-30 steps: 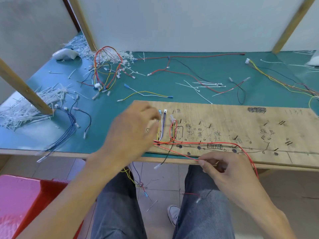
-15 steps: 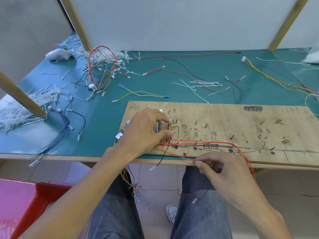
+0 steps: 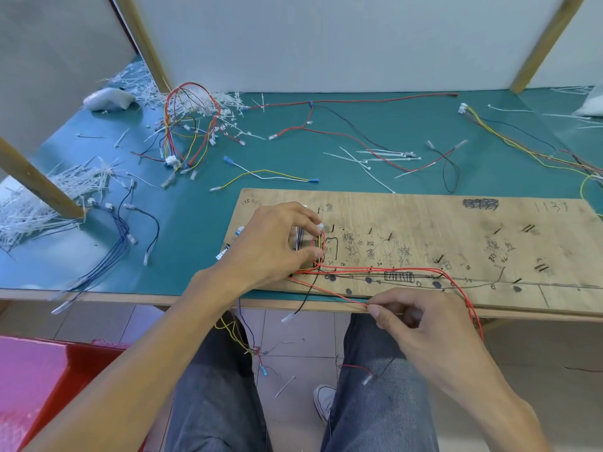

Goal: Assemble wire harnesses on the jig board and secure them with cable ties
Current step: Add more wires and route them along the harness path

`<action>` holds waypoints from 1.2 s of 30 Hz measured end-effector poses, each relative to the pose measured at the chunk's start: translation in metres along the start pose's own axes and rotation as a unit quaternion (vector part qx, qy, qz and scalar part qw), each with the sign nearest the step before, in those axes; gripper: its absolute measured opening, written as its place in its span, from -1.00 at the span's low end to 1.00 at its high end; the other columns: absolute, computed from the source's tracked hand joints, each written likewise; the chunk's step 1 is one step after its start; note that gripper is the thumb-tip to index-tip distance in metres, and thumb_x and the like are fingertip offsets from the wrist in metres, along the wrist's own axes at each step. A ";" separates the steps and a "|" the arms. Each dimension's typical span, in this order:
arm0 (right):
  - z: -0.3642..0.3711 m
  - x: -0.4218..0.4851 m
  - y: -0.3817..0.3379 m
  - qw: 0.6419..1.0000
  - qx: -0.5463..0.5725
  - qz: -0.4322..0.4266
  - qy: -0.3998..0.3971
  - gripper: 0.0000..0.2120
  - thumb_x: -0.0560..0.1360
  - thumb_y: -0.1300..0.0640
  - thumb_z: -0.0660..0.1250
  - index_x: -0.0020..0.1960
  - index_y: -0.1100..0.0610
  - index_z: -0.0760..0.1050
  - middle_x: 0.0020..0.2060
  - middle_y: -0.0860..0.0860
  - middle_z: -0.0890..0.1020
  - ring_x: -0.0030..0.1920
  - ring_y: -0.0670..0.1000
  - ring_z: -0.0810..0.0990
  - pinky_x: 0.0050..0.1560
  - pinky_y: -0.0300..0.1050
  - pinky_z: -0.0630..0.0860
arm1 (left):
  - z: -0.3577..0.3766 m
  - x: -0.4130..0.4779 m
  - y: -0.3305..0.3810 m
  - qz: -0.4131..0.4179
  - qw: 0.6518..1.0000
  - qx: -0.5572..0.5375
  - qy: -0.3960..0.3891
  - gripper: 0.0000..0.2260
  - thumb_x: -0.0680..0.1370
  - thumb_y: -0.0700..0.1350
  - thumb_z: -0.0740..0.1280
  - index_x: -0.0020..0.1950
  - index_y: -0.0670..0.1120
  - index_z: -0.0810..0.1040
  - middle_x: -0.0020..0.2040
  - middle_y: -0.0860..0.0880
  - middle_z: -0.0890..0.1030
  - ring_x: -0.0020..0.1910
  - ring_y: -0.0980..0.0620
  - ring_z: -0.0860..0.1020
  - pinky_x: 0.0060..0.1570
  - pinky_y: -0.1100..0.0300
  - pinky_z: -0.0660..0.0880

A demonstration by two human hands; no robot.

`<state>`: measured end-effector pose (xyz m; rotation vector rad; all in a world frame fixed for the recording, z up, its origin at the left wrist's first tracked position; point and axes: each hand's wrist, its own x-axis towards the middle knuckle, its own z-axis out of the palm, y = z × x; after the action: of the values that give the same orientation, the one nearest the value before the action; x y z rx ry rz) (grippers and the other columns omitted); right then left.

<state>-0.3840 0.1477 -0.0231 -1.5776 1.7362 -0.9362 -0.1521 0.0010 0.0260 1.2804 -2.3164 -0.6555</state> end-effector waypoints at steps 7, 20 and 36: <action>-0.002 0.001 -0.001 1.000 0.007 0.013 -0.003 -0.83 0.52 0.06 0.56 -0.07 -0.23 0.69 -0.31 -0.16 0.71 -0.38 -0.06 0.61 -0.30 -0.14 0.52 | 0.000 -0.002 -0.004 0.013 1.000 0.007 -0.022 -0.73 0.46 -0.02 0.59 0.15 0.04 0.75 0.27 0.16 0.63 0.24 0.17 0.55 0.33 0.03 0.49; -0.016 0.007 -0.015 0.998 -0.043 0.022 0.037 -0.55 0.49 0.00 0.59 0.33 -0.19 0.57 -0.22 -0.14 0.59 -0.40 -0.03 0.63 -0.15 -0.03 0.60 | 0.006 -0.006 0.001 -0.002 0.998 0.058 -0.031 -0.60 0.36 0.05 0.66 0.16 0.07 0.71 0.28 0.15 0.56 0.27 0.11 0.48 0.26 0.22 0.35; -0.010 0.024 -0.014 0.974 -0.209 0.014 0.080 -0.67 0.58 -0.18 0.43 0.18 0.01 0.75 -0.20 -0.03 0.62 -0.07 0.11 0.65 -0.09 -0.06 0.47 | 0.035 -0.054 0.040 0.095 0.978 0.174 0.063 -0.81 0.50 -0.24 0.44 0.11 -0.12 0.64 0.17 -0.01 0.58 0.18 -0.06 0.54 -0.09 -0.03 0.64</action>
<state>-0.3869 0.1243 -0.0048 -1.7682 2.1726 -0.7316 -0.1713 0.0735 0.0142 1.1797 -2.4785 -0.1024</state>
